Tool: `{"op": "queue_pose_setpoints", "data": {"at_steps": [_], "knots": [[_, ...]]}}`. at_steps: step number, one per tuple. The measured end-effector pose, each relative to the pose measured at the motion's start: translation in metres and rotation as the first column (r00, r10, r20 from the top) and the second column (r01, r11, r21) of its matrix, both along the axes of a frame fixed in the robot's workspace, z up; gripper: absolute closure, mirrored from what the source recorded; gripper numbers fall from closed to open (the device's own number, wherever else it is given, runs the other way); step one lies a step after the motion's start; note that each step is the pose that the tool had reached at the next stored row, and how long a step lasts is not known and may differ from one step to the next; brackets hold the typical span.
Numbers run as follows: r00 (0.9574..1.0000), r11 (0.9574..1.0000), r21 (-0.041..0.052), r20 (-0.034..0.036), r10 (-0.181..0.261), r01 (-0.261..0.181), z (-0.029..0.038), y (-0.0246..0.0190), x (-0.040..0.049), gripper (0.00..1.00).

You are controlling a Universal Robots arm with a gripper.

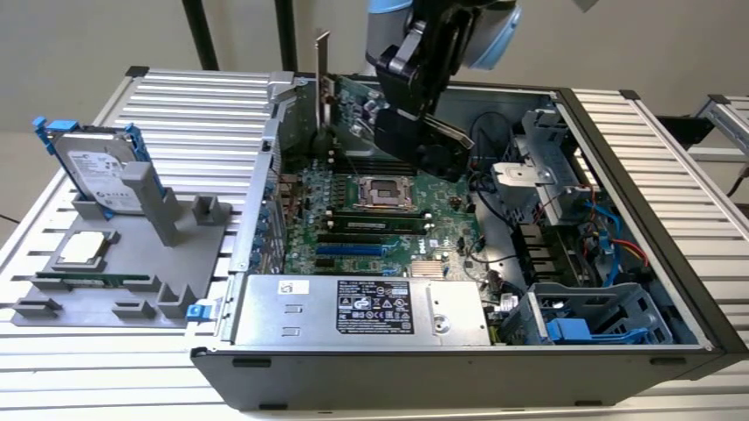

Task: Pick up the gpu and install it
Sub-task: 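Insert the gpu into the slot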

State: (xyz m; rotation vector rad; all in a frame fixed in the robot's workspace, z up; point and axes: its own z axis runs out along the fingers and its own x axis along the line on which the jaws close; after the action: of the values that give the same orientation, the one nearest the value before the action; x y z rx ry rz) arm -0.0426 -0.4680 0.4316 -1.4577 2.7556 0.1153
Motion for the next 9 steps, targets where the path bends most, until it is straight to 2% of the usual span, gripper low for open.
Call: {"op": "queue_pose_setpoints", "data": {"at_steps": [9], "knots": [[0.9980,0.9980,0.0000,0.0000,0.063,-0.063,0.0000,0.0000,0.0058,1.00]]}}
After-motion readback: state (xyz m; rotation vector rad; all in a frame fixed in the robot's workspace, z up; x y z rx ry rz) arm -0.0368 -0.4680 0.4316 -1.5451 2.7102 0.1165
